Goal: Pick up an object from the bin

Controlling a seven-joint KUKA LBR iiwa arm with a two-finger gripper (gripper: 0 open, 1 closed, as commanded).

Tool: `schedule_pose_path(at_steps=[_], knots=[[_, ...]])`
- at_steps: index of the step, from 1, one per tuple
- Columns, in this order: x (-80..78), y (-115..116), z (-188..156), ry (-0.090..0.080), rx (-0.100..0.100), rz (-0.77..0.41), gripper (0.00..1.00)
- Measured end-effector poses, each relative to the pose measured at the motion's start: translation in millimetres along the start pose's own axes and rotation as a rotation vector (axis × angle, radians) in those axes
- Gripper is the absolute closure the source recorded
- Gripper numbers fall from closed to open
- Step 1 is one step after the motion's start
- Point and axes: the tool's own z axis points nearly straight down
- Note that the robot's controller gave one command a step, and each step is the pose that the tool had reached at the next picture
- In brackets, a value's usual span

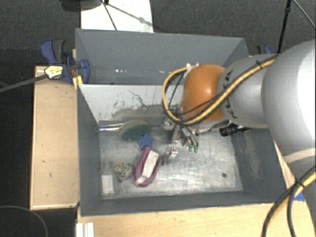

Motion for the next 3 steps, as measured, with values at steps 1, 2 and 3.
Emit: schedule_pose_path(at_steps=[1,2,3], knots=[[11.5,60,-2,-0.002,0.005,-0.124,0.0],[23.2,106,-2,0.004,0.002,-0.122,0.0],[10.9,69,-2,0.004,0.001,-0.04,0.0]])
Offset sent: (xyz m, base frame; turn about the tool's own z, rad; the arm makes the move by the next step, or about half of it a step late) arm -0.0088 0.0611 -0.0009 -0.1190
